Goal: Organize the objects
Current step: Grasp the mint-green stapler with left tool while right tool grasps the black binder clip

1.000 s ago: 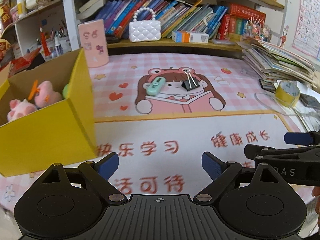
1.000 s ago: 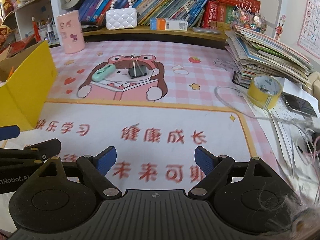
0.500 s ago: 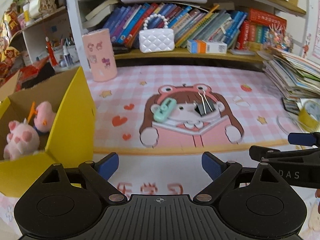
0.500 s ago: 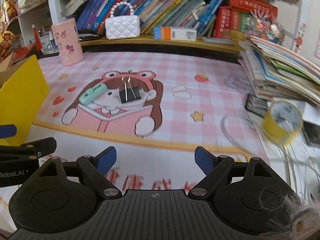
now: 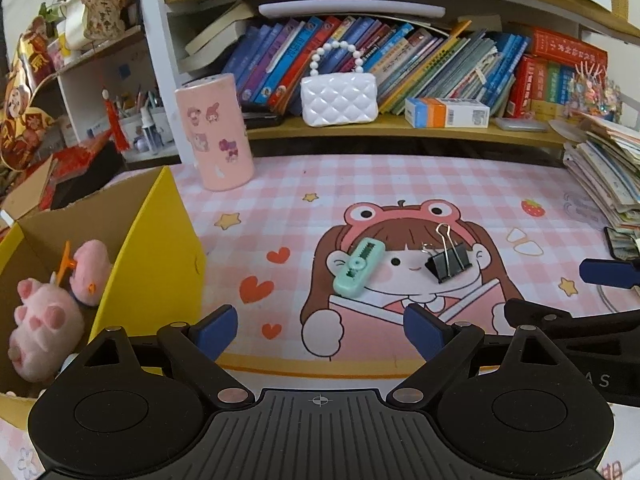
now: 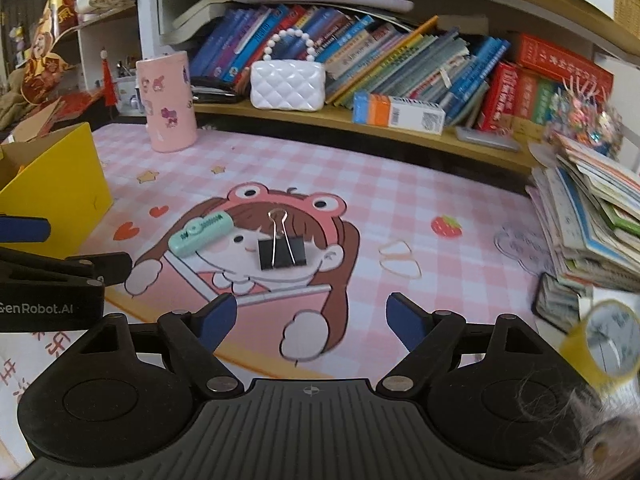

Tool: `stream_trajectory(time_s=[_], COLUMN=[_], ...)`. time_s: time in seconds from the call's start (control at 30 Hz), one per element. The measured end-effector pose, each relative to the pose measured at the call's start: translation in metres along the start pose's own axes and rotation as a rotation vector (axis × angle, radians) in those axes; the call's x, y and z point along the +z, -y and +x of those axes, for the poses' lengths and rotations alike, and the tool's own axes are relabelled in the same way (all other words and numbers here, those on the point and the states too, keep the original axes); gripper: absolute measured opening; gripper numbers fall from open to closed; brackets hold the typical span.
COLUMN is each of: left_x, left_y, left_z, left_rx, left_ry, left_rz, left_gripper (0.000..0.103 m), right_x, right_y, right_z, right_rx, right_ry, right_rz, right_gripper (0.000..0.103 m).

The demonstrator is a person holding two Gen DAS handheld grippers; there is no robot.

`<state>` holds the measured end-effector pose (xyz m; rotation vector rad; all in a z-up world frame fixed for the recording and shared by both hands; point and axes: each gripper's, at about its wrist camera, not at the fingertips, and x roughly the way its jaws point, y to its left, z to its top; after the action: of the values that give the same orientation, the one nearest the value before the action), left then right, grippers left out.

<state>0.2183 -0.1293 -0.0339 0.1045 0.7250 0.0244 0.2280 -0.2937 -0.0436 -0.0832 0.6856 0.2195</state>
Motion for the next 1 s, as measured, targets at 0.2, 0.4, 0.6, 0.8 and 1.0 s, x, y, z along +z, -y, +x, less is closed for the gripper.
stream_trajectory(time_s=[0.2,0.4,0.6,0.8,1.0], left_x=[0.003,0.010,0.022,0.031,0.033], left_y=[0.003,0.004,0.007,0.010,0.015], left_z=[0.015,0.033,0.061,0.083,0.099], left_rx=[0.007,0.004,0.002,-0.025,-0.076], left_ry=[-0.020,-0.027,-0.052,-0.076,-0.111], left_rz=[0.004,-0.021,-0.030,-0.024,-0.017], left_gripper=[0.092,0.088,0.079,0.068,0.067], right_x=[0.002,0.009,0.012,0.015,0.019], right_y=[0.001,0.006,0.004,-0.005,-0.004], right_z=[0.018,0.039,0.069,0.095,0.105], right_rx=[0.007,0.028,0.090,0.129,0.131], right_ry=[-0.016,-0.008,-0.010,-0.019,-0.007], right_rz=[-0.012,-0.026,-0.059,-0.091,-0.093], right_gripper=[0.081,0.067,0.065,0.065,0.043])
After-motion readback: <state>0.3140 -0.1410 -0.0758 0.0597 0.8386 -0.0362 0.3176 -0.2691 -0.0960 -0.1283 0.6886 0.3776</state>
